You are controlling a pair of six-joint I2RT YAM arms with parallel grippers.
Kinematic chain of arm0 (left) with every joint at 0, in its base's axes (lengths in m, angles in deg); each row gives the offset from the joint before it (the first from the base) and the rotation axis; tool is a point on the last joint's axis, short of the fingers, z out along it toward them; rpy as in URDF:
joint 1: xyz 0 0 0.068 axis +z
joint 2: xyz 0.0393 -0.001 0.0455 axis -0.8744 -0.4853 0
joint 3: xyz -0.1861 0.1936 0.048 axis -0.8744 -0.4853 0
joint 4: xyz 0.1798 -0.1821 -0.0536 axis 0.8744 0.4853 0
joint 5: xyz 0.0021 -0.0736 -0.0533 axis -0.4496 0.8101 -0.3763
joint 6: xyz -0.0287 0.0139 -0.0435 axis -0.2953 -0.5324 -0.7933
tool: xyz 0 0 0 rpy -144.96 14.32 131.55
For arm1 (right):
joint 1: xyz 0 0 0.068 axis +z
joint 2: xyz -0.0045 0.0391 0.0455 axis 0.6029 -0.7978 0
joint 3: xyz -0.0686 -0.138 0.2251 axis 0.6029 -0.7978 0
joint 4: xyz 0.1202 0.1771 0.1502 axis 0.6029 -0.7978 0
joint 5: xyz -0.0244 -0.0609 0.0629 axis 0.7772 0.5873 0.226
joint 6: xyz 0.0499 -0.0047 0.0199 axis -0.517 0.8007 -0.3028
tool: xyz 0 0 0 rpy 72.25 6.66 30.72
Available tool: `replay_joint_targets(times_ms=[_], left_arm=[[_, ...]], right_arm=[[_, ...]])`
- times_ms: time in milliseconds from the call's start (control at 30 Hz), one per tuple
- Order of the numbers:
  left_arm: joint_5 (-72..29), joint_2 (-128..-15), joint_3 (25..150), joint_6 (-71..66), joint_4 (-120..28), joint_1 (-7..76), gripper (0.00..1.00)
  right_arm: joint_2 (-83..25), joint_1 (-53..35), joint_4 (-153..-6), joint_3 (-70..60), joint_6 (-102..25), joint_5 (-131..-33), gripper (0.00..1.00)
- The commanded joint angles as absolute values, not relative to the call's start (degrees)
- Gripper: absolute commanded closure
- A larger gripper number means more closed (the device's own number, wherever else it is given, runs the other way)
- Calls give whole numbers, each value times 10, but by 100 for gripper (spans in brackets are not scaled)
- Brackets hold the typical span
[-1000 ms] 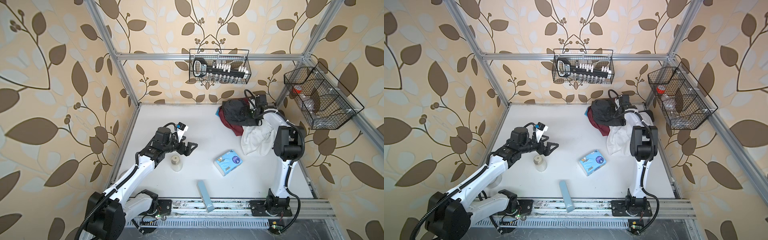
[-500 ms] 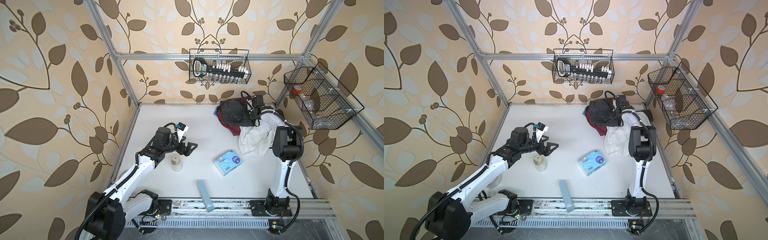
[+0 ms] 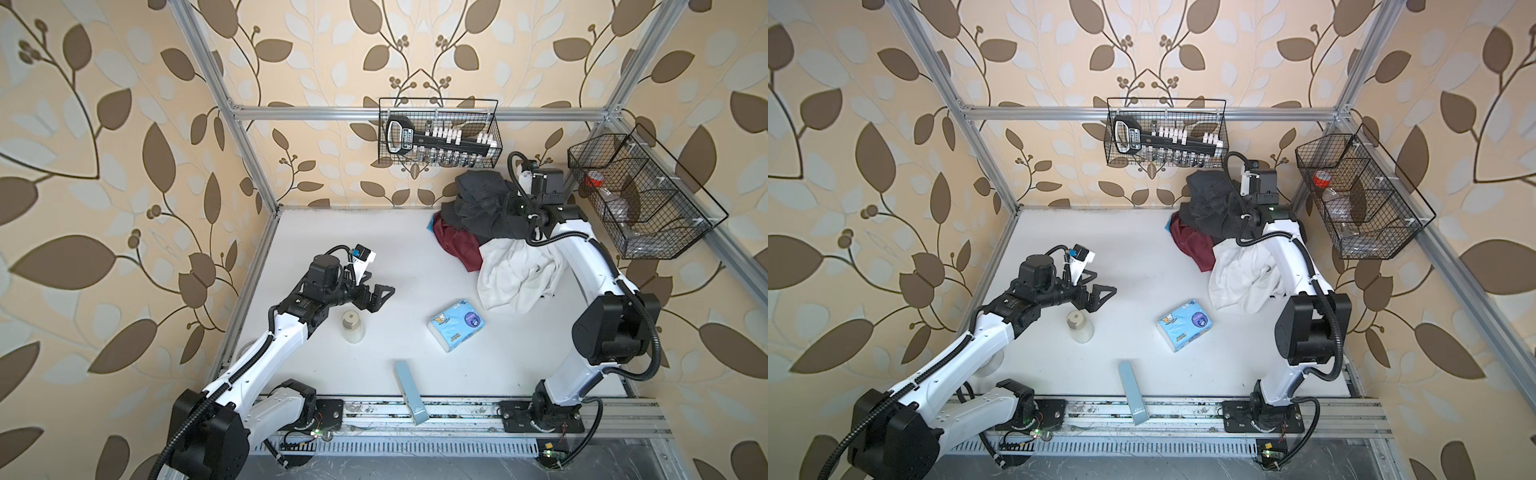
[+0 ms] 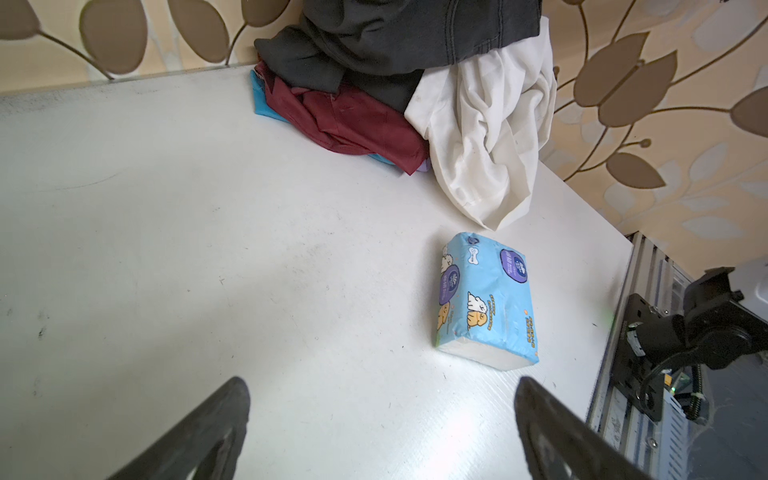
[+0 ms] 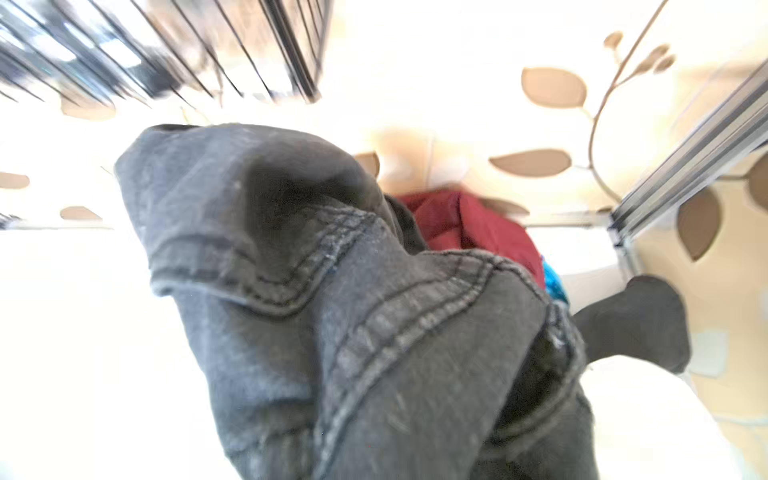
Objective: Pick out a specific cloth from the pile
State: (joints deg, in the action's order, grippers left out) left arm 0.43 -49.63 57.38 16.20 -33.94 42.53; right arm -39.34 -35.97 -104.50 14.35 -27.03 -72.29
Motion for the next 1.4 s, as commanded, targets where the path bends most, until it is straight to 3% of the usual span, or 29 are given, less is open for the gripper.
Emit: replay_joint_targets(times_ms=[0, 467, 800, 1133, 1367], left_arm=[[20, -479, 580, 166, -353, 420, 1], [7, -462, 578, 157, -356, 414, 1], [-4, -451, 576, 152, -360, 408, 1], [-12, -454, 577, 151, -359, 408, 1], [-22, -454, 577, 154, -355, 408, 1]], right_arm=[[-347, -359, -996, 140, -280, -722, 100], [-160, -352, -903, 118, -307, -772, 100], [-91, -337, -800, 122, -332, -835, 100], [-168, -319, -635, 227, -381, -903, 100], [-293, -171, -652, 281, -304, -927, 100]])
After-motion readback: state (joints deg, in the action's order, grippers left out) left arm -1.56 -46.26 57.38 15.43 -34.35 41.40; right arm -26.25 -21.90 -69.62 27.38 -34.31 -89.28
